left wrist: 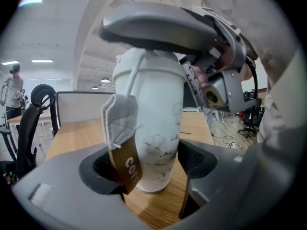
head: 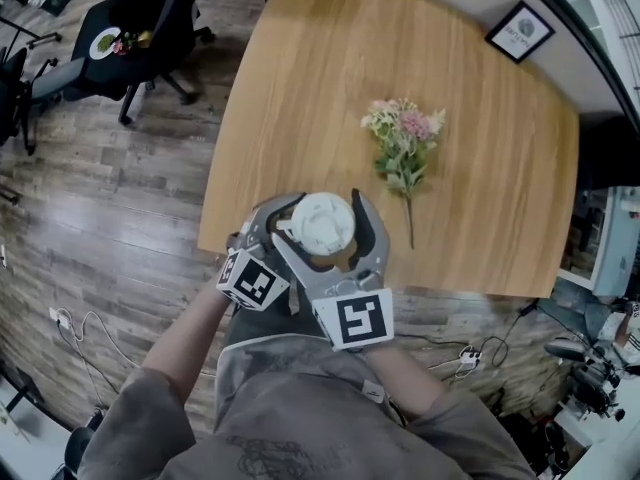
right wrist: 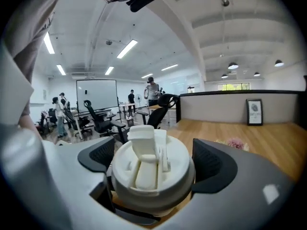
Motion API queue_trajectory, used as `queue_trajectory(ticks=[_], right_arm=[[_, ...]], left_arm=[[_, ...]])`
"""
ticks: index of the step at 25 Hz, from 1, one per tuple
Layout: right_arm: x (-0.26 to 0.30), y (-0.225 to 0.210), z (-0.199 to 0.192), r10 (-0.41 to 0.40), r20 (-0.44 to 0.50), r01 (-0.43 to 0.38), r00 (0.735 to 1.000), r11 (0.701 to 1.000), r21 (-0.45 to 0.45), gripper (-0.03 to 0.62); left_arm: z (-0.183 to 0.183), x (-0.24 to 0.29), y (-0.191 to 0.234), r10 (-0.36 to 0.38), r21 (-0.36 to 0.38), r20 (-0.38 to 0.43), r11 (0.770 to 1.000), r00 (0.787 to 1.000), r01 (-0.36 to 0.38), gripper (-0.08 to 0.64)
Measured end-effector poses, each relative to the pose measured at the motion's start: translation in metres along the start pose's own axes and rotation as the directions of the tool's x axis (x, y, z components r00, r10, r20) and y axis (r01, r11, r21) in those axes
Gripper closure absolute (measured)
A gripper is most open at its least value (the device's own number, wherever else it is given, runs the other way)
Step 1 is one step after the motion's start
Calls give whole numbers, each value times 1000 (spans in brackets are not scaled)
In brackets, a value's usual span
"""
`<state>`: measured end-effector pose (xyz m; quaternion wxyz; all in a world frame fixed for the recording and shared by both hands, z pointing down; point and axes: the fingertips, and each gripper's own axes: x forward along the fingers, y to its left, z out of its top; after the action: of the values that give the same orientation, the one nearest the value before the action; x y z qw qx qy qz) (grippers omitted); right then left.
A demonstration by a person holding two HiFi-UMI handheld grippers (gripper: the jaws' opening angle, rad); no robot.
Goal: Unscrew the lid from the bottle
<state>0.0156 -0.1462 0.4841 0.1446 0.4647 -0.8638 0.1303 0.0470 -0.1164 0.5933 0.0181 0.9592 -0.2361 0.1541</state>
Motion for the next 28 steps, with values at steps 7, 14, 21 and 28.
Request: queue_trajectory(ticks=[7, 14, 21, 28], right_arm=[[1, 2, -6, 25, 6, -25, 1000, 999, -20, 84], [-3, 19, -5, 408, -25, -407, 913, 904, -129, 84], [-19, 33, -6, 785, -164, -792, 598, 546, -274, 89], [-19, 36, -13, 793, -248, -827, 556, 497, -264, 89]], left_arm=[[-1, 0, -2, -20, 0, 3, 1000, 1000, 20, 209], [0, 1, -1, -49, 6, 12, 999, 999, 49, 210], [1, 2, -1, -79, 11, 15, 997, 997, 79, 212], [2, 0, -2, -81, 8, 16, 997, 997, 81, 212]])
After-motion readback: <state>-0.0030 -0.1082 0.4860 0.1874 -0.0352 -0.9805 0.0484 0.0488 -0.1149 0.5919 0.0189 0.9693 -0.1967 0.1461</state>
